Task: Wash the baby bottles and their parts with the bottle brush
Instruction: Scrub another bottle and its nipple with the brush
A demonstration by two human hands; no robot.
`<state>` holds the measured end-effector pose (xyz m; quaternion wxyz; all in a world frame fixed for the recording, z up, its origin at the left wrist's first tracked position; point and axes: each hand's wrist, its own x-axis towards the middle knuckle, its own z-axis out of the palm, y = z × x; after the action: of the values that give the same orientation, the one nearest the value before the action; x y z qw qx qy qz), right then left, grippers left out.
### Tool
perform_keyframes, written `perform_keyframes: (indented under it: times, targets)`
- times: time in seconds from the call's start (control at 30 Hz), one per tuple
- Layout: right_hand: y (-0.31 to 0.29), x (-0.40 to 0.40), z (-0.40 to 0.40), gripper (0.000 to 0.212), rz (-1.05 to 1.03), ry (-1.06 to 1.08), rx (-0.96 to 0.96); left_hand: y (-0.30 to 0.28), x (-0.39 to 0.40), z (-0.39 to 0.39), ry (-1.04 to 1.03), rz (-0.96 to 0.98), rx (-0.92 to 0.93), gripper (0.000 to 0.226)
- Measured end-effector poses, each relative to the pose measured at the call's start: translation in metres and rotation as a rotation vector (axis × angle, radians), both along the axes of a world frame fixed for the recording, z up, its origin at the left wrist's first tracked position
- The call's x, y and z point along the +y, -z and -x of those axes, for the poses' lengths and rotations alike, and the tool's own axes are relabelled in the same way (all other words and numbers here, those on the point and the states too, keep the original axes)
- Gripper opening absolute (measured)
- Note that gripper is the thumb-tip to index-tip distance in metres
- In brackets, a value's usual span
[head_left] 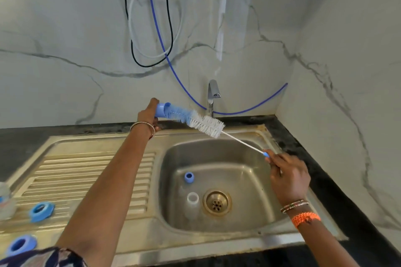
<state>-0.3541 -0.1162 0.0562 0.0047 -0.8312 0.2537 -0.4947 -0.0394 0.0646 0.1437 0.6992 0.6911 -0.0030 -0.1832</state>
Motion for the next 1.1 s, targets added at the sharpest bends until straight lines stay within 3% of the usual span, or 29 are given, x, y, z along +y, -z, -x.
perform_keyframes:
  times: [0.07, 0.13, 0.17, 0.23, 0.3, 0.33, 0.37, 0.4, 0.5, 0.57, 0.63, 0.67, 0.73, 0.77, 0.8, 0.83, 0.87, 0.93, 1.0, 1.03, 1.07, 1.1]
  targets:
    - [-0.007, 0.006, -0.002, 0.025, 0.098, 0.034, -0.008, 0.004, -0.004, -0.001, 0.044, -0.156, -0.134, 0.034]
    - [-0.018, 0.019, -0.008, 0.019, 0.033, 0.058, -0.032, 0.006, -0.011, 0.002, 0.094, -0.054, -0.130, 0.034]
    - [-0.027, 0.024, -0.012, 0.015, -0.157, 0.033, 0.006, 0.005, -0.013, 0.004, 0.108, 0.077, -0.076, 0.033]
    - [-0.040, 0.030, -0.014, 0.019, -0.875, -0.186, 0.273, 0.004, -0.014, 0.005, 0.130, 0.274, -0.045, 0.028]
    - [-0.044, 0.030, -0.009, 0.028, -1.578, -0.501, 0.492, 0.003, -0.010, 0.005, 0.208, 0.270, -0.075, 0.028]
    - [-0.041, 0.029, -0.007, 0.029, -1.728, -0.594, 0.502, 0.005, -0.009, 0.004, 0.261, 0.287, -0.056, 0.030]
    - [-0.036, 0.027, -0.008, 0.032, -1.735, -0.605, 0.493, 0.008, -0.007, 0.003, 0.299, 0.345, -0.008, 0.032]
    - [-0.032, 0.028, -0.008, 0.034, -1.602, -0.537, 0.500, 0.012, -0.005, 0.002, 0.310, 0.439, 0.060, 0.032]
    - [-0.018, 0.028, -0.011, 0.017, -0.684, -0.082, 0.424, 0.015, 0.000, 0.003, 0.229, 0.638, 0.228, 0.015]
    - [-0.011, 0.028, -0.013, 0.013, -0.333, 0.001, 0.225, 0.015, -0.004, 0.005, 0.202, 0.690, 0.276, 0.013]
    - [-0.013, 0.029, -0.016, 0.013, -0.398, -0.079, 0.149, 0.014, -0.008, 0.009, 0.150, 0.703, 0.292, 0.016]
    - [-0.022, 0.031, -0.016, 0.016, -0.637, -0.178, 0.210, 0.014, -0.010, 0.009, 0.142, 0.714, 0.287, 0.018]
    - [-0.039, 0.037, -0.013, 0.030, -1.376, -0.442, 0.505, 0.013, -0.010, 0.011, 0.182, 0.771, 0.290, 0.024]
    - [-0.046, 0.038, -0.010, 0.032, -1.659, -0.548, 0.550, 0.013, -0.009, 0.012, 0.206, 0.801, 0.301, 0.027]
    - [-0.044, 0.034, -0.010, 0.034, -1.775, -0.614, 0.529, 0.013, -0.008, 0.012, 0.223, 0.830, 0.316, 0.028]
    - [-0.041, 0.031, -0.011, 0.035, -1.739, -0.616, 0.495, 0.014, -0.007, 0.011, 0.218, 0.844, 0.326, 0.027]
    - [-0.035, 0.031, -0.011, 0.034, -1.545, -0.553, 0.494, 0.015, -0.007, 0.010, 0.202, 0.844, 0.325, 0.027]
    - [-0.026, 0.035, -0.013, 0.018, -0.844, -0.218, 0.431, 0.017, -0.010, 0.007, 0.159, 0.779, 0.293, 0.024]
    - [-0.019, 0.038, -0.014, 0.013, -0.384, -0.012, 0.249, 0.018, -0.014, 0.009, 0.097, 0.703, 0.264, 0.021]
    - [-0.019, 0.039, -0.016, 0.014, -0.333, -0.002, 0.171, 0.019, -0.016, 0.009, 0.072, 0.709, 0.264, 0.021]
    - [-0.024, 0.037, -0.016, 0.012, -0.447, -0.051, 0.153, 0.022, -0.016, 0.008, 0.066, 0.722, 0.266, 0.020]
    - [-0.033, 0.037, -0.016, 0.010, -0.723, -0.150, 0.200, 0.024, -0.015, 0.008, 0.082, 0.728, 0.264, 0.019]
